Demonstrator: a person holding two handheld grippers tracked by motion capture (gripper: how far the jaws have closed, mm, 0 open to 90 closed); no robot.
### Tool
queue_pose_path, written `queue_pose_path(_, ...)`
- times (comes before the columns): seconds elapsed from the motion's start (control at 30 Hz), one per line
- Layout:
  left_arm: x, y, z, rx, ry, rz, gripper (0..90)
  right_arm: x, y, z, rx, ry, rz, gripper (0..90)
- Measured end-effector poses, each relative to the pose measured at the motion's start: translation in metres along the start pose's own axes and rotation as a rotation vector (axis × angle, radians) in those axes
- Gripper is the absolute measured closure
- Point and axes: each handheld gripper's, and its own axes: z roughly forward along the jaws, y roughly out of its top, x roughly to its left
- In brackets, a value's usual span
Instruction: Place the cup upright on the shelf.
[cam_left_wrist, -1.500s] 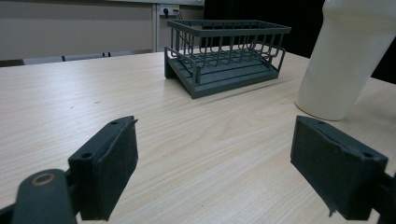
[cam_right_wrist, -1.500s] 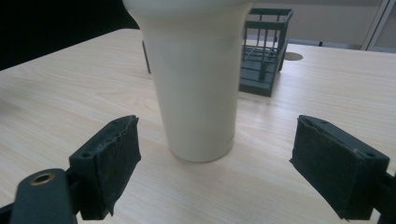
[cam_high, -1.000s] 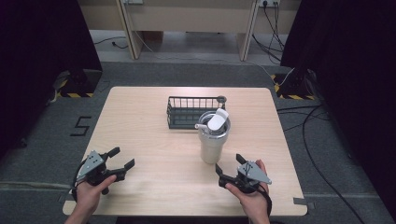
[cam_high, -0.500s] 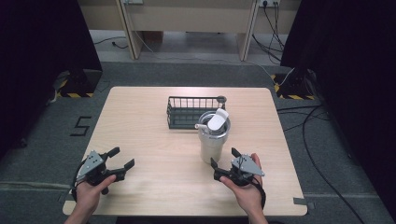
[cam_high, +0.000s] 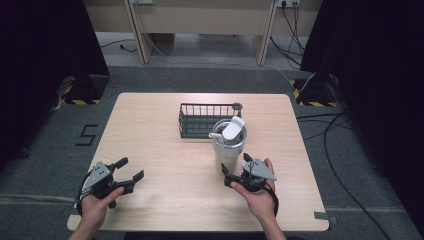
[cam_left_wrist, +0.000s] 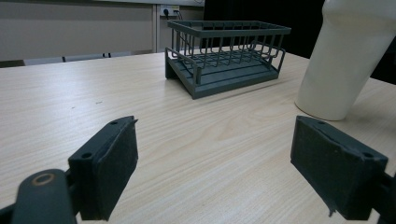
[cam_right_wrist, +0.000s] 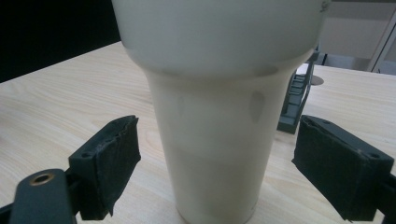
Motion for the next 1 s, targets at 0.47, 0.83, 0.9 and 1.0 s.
queue_pose_path(0.47,0.0,0.0,0.0,-0.002,0.0,0.0,14.3,0.001,0.004,0.017,0.005,-0.005,0.001,13.8)
queue_pose_path(0.83,0.0,0.0,0.0,-0.003,-0.001,-0.001,14.3,0.0,0.003,0.031,0.001,-0.018,-0.006,11.4)
queue_pose_path(0.9,0.0,0.0,0.0,-0.002,-0.001,-0.001,14.3,0.0,0.004,0.033,0.0,-0.019,-0.003,10.9)
queue_pose_path(1.0,0.0,0.0,0.0,-0.003,-0.001,-0.001,14.3,0.001,0.004,0.037,-0.002,-0.022,-0.002,10.0)
